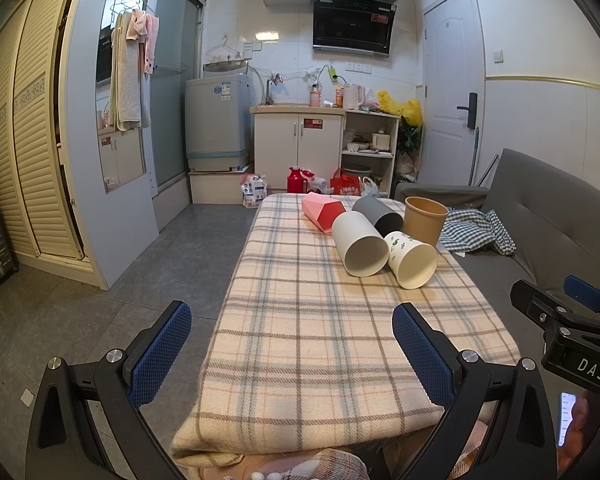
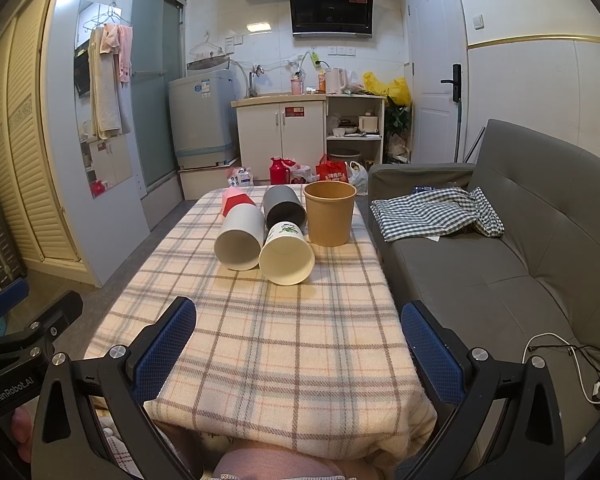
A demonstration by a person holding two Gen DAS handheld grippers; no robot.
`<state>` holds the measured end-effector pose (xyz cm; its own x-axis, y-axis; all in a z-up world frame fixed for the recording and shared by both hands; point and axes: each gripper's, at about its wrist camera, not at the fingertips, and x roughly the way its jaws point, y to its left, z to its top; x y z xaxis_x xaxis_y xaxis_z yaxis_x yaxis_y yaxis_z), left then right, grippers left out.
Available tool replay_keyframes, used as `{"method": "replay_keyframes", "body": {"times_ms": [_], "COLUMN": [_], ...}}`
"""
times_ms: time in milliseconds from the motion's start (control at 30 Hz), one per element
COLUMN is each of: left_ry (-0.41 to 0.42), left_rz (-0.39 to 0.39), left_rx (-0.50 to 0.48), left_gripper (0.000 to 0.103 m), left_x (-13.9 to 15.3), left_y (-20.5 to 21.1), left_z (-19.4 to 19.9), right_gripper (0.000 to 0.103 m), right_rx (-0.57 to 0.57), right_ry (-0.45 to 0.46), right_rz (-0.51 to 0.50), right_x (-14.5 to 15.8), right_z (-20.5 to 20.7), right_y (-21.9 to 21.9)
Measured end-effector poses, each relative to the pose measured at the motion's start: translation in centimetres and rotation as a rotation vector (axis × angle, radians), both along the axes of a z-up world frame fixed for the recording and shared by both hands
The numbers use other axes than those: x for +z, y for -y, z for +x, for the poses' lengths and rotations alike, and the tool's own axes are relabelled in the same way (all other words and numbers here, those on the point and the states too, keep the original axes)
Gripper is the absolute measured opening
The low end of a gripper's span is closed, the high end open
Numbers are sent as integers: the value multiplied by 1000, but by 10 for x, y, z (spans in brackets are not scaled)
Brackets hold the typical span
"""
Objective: Flip cup upside down
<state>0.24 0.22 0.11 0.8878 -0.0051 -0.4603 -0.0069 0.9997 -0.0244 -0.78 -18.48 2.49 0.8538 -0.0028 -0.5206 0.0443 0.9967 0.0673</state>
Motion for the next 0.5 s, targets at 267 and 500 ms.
{"method": "replay_keyframes", "body": {"times_ms": [267, 500], "left_ry": [-1, -2], "left_rz": [1, 0], "left_rx": [0, 0], "left_gripper": [103, 103], "left_x": [0, 0], "left_y": [0, 0], "left_z": [0, 1], "right_gripper": [103, 103], "right_rx": [-1, -2], "right_ry": [-1, -3], "right_rz": [0, 2], "right_x": [-3, -3], "right_z": [2, 2], "right_y": [0, 1]}}
